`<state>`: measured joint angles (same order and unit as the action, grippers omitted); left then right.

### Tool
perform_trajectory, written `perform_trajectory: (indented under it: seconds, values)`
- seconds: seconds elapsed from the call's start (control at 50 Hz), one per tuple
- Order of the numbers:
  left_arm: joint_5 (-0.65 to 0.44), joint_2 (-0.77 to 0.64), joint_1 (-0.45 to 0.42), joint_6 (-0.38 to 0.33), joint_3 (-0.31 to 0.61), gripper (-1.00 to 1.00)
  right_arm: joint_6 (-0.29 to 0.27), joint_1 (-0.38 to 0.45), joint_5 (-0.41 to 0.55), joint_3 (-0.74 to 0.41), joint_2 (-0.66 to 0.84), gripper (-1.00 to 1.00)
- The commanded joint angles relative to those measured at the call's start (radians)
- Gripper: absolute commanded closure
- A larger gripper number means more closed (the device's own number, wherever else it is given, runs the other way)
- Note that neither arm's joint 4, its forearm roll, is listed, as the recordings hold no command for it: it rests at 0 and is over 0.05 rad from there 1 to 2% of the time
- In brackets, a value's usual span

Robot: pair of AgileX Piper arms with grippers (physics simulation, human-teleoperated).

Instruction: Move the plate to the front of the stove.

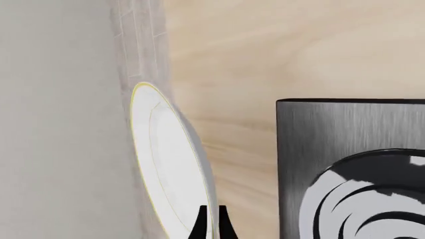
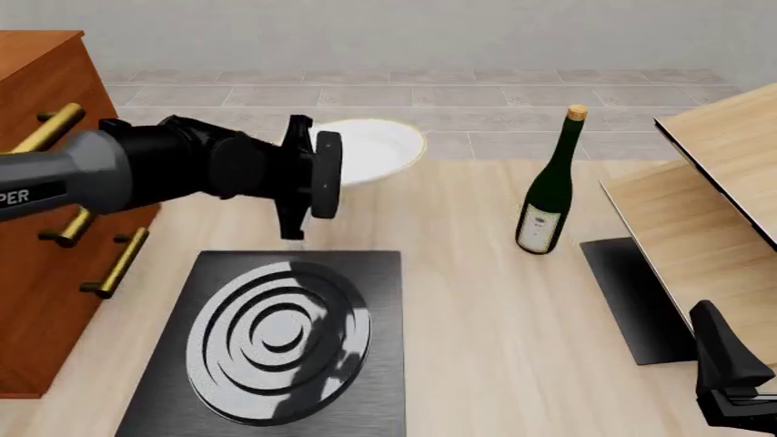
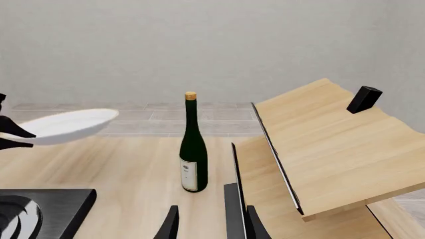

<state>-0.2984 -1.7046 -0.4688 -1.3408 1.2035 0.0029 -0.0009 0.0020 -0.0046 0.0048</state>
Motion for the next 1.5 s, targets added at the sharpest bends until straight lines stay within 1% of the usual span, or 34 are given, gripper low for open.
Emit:
perform_trajectory:
  seconds: [0.02, 0.06, 0.1, 0.18, 0.22, 0.26, 0.28, 0.3, 0.32, 0.34, 0.36, 0.38, 0.4, 0.44, 0.48, 0.58, 0.62, 0.64, 0.68, 0.76, 0.8, 0.86, 0.96, 1.08, 1.1, 1.12, 1.16, 1.5]
  values:
    - [-0.13, 0.032, -0.01, 0.023, 0.054, 1.0, 0.0, 0.0, 0.0, 0.0, 0.0, -1.0]
    - [-0.181, 0.028, -0.012, 0.042, 0.074, 1.0, -0.001, 0.0, 0.0, 0.0, 0.0, -1.0]
    - [-0.168, 0.031, -0.008, 0.031, 0.071, 1.0, 0.0, 0.0, 0.0, 0.0, 0.0, -1.0]
    - [-0.205, 0.029, -0.008, 0.035, 0.095, 1.0, 0.0, 0.0, 0.0, 0.0, 0.0, -1.0]
    - [-0.211, 0.021, 0.008, 0.02, 0.101, 1.0, 0.0, 0.0, 0.0, 0.0, 0.0, -1.0]
    - [-0.235, 0.012, 0.008, 0.032, 0.126, 1.0, 0.0, 0.0, 0.0, 0.0, 0.0, -1.0]
    - [-0.228, 0.011, 0.018, 0.015, 0.117, 1.0, 0.0, 0.0, 0.0, 0.0, 0.0, -1.0]
    - [-0.234, 0.0, 0.026, 0.018, 0.133, 1.0, 0.0, 0.0, 0.0, 0.0, 0.0, -1.0]
    - [-0.271, -0.009, 0.026, 0.034, 0.148, 1.0, 0.0, 0.0, 0.0, 0.0, 0.0, -1.0]
    - [-0.267, -0.007, 0.03, 0.023, 0.139, 1.0, 0.0, 0.0, 0.0, 0.0, 0.0, -1.0]
    - [-0.238, -0.008, 0.039, 0.005, 0.131, 1.0, 0.0, 0.0, 0.0, 0.0, 0.0, -1.0]
    - [-0.257, -0.021, 0.042, 0.019, 0.157, 1.0, 0.0, 0.0, 0.0, 0.0, 0.0, -1.0]
    - [-0.249, -0.027, 0.054, 0.004, 0.156, 1.0, 0.0, 0.0, 0.0, 0.0, 0.0, -1.0]
    - [-0.258, -0.037, 0.057, 0.014, 0.175, 1.0, 0.0, 0.0, 0.0, 0.0, 0.0, -1.0]
    - [-0.252, -0.049, 0.075, -0.001, 0.179, 1.0, 0.0, 0.0, 0.0, 0.0, 0.0, -1.0]
    - [-0.261, -0.077, 0.081, 0.018, 0.209, 1.0, 0.0, 0.0, 0.0, 0.0, 0.0, -1.0]
    - [-0.252, -0.084, 0.09, 0.009, 0.203, 1.0, 0.0, 0.0, 0.0, 0.0, 0.0, -1.0]
    - [-0.263, -0.094, 0.088, 0.024, 0.22, 1.0, 0.0, 0.0, 0.0, 0.0, 0.0, -1.0]
    - [-0.255, -0.099, 0.094, 0.015, 0.218, 1.0, 0.0, 0.0, 0.0, 0.0, 0.0, -1.0]
    - [-0.261, -0.116, 0.094, 0.032, 0.238, 1.0, 0.0, 0.0, 0.0, 0.0, 0.0, -1.0]
    - [-0.255, -0.121, 0.101, 0.024, 0.23, 1.0, 0.0, 0.0, 0.0, 0.0, 0.0, -1.0]
    - [-0.257, -0.131, 0.101, 0.029, 0.238, 1.0, 0.0, 0.0, 0.0, 0.0, 0.0, -1.0]
    - [-0.222, -0.146, 0.109, 0.017, 0.226, 1.0, 0.0, 0.0, 0.0, 0.0, 0.0, -1.0]
    - [-0.202, -0.169, 0.108, 0.025, 0.229, 1.0, 0.0, 0.0, 0.0, 0.0, 0.0, -1.0]
    - [-0.187, -0.172, 0.111, 0.015, 0.223, 1.0, 0.0, 0.0, 0.0, 0.0, 0.0, -1.0]
    - [-0.203, -0.18, 0.102, 0.039, 0.239, 1.0, 0.0, 0.0, 0.0, 0.0, 0.0, -1.0]
    - [-0.191, -0.186, 0.108, 0.028, 0.235, 1.0, 0.0, 0.0, 0.0, 0.0, 0.0, -1.0]
    - [-0.181, -0.254, 0.126, 0.046, 0.266, 1.0, 0.0, 0.0, 0.0, 0.0, 0.0, -1.0]
